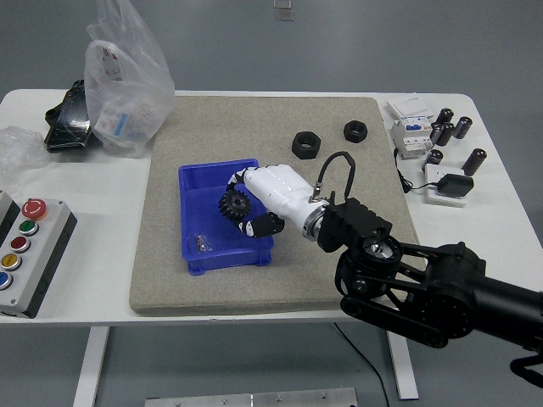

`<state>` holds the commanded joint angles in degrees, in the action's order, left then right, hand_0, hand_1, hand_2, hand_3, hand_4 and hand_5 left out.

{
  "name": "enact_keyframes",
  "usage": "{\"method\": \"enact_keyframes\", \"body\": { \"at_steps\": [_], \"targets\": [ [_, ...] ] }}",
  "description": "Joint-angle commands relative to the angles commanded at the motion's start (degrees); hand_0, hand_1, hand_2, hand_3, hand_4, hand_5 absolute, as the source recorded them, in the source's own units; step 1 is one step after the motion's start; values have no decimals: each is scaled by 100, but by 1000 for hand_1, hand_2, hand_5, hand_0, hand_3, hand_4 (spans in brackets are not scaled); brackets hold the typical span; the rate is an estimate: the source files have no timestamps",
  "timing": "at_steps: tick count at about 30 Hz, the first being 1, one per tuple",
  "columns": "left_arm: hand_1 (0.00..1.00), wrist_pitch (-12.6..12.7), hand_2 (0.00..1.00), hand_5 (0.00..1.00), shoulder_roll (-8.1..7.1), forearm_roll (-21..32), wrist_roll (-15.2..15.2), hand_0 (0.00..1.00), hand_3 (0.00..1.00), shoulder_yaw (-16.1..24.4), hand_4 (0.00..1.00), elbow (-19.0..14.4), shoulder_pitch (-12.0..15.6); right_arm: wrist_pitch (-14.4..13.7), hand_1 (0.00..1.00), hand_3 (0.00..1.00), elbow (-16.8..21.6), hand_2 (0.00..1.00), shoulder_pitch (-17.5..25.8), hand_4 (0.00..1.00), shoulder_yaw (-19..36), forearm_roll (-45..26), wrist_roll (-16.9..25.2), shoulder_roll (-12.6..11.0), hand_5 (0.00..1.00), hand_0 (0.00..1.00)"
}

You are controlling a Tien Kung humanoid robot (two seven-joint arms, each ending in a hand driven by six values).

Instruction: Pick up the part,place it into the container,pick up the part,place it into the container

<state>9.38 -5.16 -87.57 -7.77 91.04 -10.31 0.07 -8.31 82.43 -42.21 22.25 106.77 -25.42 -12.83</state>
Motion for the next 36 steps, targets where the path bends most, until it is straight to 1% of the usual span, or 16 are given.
{"method": "enact_keyframes", "body": {
  "at_steps": [2, 3, 8, 9, 12, 14, 15, 19, 20, 21, 25, 31, 32, 33, 36],
  "targets": [
    [557, -2, 553, 223, 1, -8, -2, 631, 615, 0, 696, 0, 0, -12, 731, 795, -6, 807, 8, 664, 9, -32, 8, -3, 210, 523],
    [555, -4, 555, 197, 1, -15, -2, 630, 617, 0, 698, 0, -2, -4, 733, 821, -7, 812, 7, 697, 11, -44, 7, -4, 222, 531],
    [555, -6, 555, 197, -8, -10, 9, 630, 617, -8, 698, 0, -15, 69, 733, 821, -5, 812, -14, 697, -5, -86, -26, -2, 222, 531],
    [554, -7, 553, 207, -10, -7, 10, 630, 614, -10, 688, 0, -17, 78, 735, 864, -5, 827, -14, 713, -2, -88, -38, -3, 213, 530],
    [554, -6, 553, 207, -10, -5, 7, 630, 614, -7, 688, 0, -13, 9, 735, 864, -2, 827, 28, 713, 70, -49, -35, -13, 213, 530],
    [554, -5, 553, 207, -7, -2, 4, 630, 614, -3, 688, 0, -6, -102, 735, 864, 28, 827, 114, 713, 245, -5, -35, -50, 213, 530],
    [557, -6, 552, 231, -6, 2, 4, 631, 612, -3, 690, 0, -3, -168, 724, 834, 53, 815, 179, 726, 368, 28, -38, -84, 227, 491],
    [557, -3, 552, 231, 4, 6, 1, 631, 612, 6, 690, 0, 13, -287, 724, 834, 58, 815, 399, 726, 864, 272, -147, -274, 227, 491],
    [557, -3, 552, 231, 5, 3, -3, 631, 612, 11, 690, 0, 15, -280, 724, 834, 14, 815, 431, 726, 987, 320, -184, -330, 227, 491],
    [552, -1, 552, 189, 4, -1, -4, 628, 613, 17, 692, 0, 14, -263, 715, 826, -64, 811, 452, 739, 1087, 322, -210, -385, 248, 466],
    [552, -1, 552, 189, -7, 11, 9, 628, 613, 11, 692, 0, -3, -219, 715, 826, -444, 811, 504, 739, 1123, 163, -247, -504, 248, 466],
    [553, -7, 553, 184, -4, 32, 22, 627, 615, -15, 695, 0, -18, -197, 711, 822, -893, 807, 587, 746, 984, -117, -215, -489, 253, 456],
    [553, -7, 553, 184, -3, 32, 20, 627, 615, -14, 695, 0, -17, -191, 711, 822, -930, 807, 595, 746, 954, -155, -215, -491, 253, 456],
    [553, -6, 553, 184, -3, 28, 17, 627, 614, -11, 693, 0, -14, -183, 703, 807, -972, 798, 604, 749, 907, -208, -213, -494, 266, 436],
    [553, -4, 553, 184, -5, 20, 11, 627, 614, 0, 693, 0, -9, -168, 703, 807, -1042, 798, 618, 749, 821, -295, -212, -494, 266, 436]
  ]
}}
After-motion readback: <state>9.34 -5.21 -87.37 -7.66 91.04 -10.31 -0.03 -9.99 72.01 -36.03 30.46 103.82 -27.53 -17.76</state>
